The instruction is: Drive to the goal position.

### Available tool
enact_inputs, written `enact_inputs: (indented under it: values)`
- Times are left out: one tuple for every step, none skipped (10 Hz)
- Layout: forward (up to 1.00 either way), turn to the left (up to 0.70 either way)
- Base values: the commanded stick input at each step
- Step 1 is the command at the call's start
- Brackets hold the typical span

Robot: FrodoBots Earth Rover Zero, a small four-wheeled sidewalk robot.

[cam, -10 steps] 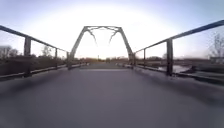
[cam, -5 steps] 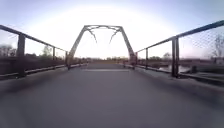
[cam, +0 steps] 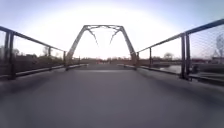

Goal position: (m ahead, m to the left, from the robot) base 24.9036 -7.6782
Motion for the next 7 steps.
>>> enact_inputs:
  values:
    - [1.0,0.01]
    - [1.0,0.01]
    - [1.0,0.01]
    - [1.0,0.01]
    - [1.0,0.01]
    - [1.0,0.01]
    - [1.0,0.01]
